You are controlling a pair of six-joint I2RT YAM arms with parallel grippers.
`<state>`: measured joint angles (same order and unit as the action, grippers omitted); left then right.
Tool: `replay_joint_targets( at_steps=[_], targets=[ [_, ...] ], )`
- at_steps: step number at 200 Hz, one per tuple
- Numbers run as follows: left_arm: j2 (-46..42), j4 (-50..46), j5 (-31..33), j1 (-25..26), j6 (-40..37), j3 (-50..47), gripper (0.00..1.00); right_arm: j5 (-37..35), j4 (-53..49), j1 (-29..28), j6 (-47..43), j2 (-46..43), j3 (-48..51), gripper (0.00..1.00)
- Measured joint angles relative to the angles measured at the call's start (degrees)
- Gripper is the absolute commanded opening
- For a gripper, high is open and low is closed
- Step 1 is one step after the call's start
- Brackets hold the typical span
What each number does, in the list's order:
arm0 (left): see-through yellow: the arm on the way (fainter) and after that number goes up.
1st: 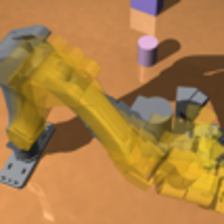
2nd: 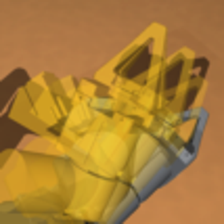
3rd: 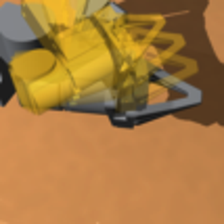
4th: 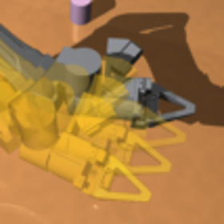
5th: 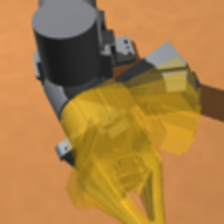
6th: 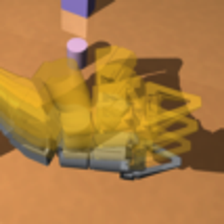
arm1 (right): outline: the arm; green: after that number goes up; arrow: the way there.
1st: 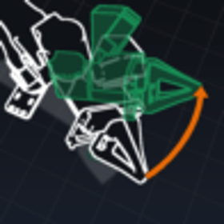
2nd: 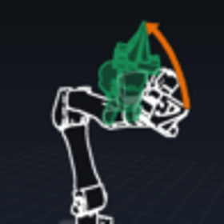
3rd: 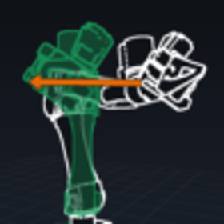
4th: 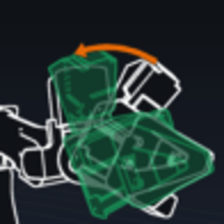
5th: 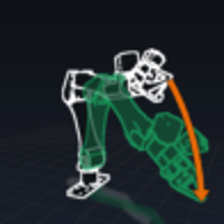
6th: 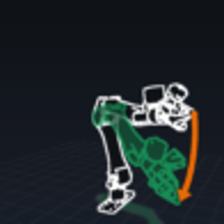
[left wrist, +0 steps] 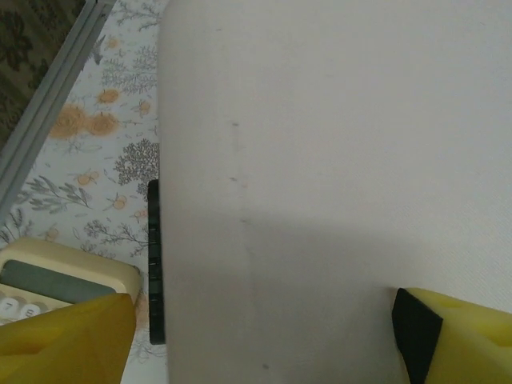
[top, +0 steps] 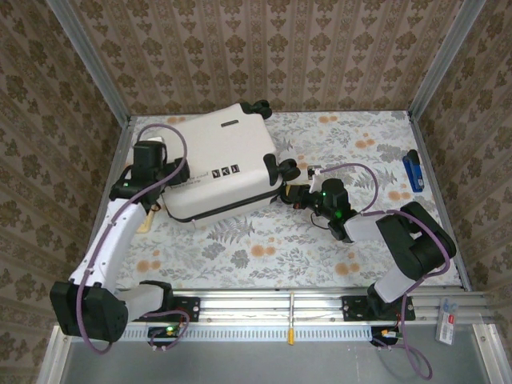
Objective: Pack the luggage
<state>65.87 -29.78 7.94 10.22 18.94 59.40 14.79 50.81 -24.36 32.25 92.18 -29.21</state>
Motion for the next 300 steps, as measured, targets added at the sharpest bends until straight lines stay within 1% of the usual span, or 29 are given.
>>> replay_joint_targets(
  at_steps=[34, 67, 89, 109, 126, 146, 161, 182, 201, 215, 235, 246, 261, 280, 300],
  targets=[
    [1.5, 4.6, -7.8, -4.2, 1.0, -1.3, 0.85, -0.1, 0.0, 0.0, -0.7, 0.0, 0.0, 0.0],
    [6.9, 11.7, -15.0, -7.1, 0.0, -0.8, 0.84, -1.3, -0.1, -0.6, -1.1, -0.5, 0.1, 0.0],
    [12.3, 18.1, -22.0, -9.7, -1.8, 0.9, 0.82, -3.1, -0.3, -1.5, -1.7, -1.1, 0.5, 0.0],
    [19.8, 22.7, -29.7, -11.8, -3.1, 5.3, 0.8, -4.5, -0.5, -2.4, -2.3, -1.4, 0.9, 0.0],
    [27.3, 23.9, -35.5, -12.9, -4.4, 11.8, 0.78, -6.0, -0.5, -3.2, -2.6, -1.6, 1.0, 0.0],
    [34.4, 23.3, -39.4, -13.1, -5.6, 19.8, 0.77, -6.9, -0.4, -3.9, -3.0, -1.6, 1.0, 0.0],
    [36.6, 21.7, -40.0, -12.7, -6.2, 23.5, 0.79, -7.1, -0.4, -4.2, -3.4, -1.6, 1.1, 0.0],
    [35.9, 17.6, -36.8, -10.7, -7.3, 26.5, 0.79, -7.3, -0.4, -4.2, -3.7, -1.6, 1.2, 0.0],
    [33.3, 13.0, -30.2, -5.9, -8.4, 29.0, 0.81, -7.3, -0.4, -4.2, -3.8, -1.6, 1.2, 0.0],
    [30.2, 9.9, -23.3, -0.1, -9.3, 29.5, 0.81, -7.3, -0.4, -4.2, -3.9, -1.6, 1.2, 0.0],
    [26.1, 6.3, -13.7, 10.6, -10.1, 29.6, 0.81, -7.3, -0.4, -4.2, -4.0, -1.6, 1.2, 0.0],
    [24.9, 4.8, -9.0, 16.7, -10.1, 29.6, 0.81, -7.3, -0.4, -4.2, -4.0, -1.5, 1.2, 0.0],
    [24.5, 3.2, -2.9, 23.5, -10.1, 29.6, 0.81, -7.3, -0.4, -4.2, -4.0, -1.5, 1.2, 0.0],
    [25.2, 0.6, 4.7, 30.1, -10.0, 29.6, 0.81, -7.3, -0.4, -4.2, -4.0, -1.4, 1.2, 0.0],
    [27.4, -2.0, 11.1, 34.5, -9.7, 30.5, 0.81, -7.3, -0.4, -4.2, -4.0, -1.4, 1.2, 0.0]
  ],
)
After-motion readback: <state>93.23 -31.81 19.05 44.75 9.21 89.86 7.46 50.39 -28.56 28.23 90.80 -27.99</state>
